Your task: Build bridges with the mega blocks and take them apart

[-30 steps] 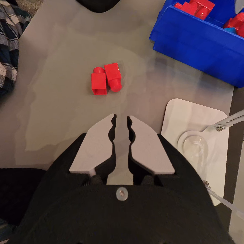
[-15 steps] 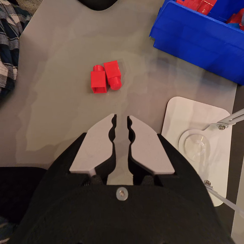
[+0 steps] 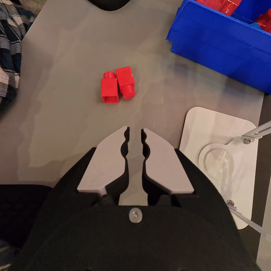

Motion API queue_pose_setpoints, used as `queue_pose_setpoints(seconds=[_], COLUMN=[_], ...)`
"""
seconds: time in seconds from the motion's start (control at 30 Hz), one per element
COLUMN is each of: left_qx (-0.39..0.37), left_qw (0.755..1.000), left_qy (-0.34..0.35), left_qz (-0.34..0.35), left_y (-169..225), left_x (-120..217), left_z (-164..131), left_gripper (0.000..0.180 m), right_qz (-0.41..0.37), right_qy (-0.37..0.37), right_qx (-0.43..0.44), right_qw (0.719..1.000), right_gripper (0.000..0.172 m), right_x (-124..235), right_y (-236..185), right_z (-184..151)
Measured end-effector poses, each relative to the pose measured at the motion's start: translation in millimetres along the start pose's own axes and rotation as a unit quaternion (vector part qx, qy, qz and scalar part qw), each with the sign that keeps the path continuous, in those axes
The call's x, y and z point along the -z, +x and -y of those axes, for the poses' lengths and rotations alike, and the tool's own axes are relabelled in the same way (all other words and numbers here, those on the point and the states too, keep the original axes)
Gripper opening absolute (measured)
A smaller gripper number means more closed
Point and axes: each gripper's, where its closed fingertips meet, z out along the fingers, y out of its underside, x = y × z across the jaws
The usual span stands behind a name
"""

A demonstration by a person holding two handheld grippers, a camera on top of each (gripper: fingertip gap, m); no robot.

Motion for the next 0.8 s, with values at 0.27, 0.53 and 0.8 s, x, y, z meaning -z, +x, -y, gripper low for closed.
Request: queue_pose_setpoints(seconds=[0.27, 0.53, 0.8], left_qx=[0.06, -0.029, -0.09], left_qw=[0.995, 0.991, 0.974], left_qy=[0.073, 0.083, 0.114], left_qz=[-0.039, -0.104, -0.176], left_y=[68, 176, 274], left_x=[93, 150, 175], left_z=[20, 45, 94], left_gripper=[0.041, 0.036, 0.035], right_qz=[0.004, 0.004, 0.004], right_qy=[0.0, -0.001, 0.001], right_qx=[0.01, 0.025, 0.028], right_qw=[1.0, 1.0, 1.0], right_gripper=[0.015, 0.015, 0.015], right_x=[-1, 1, 4], right_y=[-5, -13, -14], right_z=[5, 13, 14])
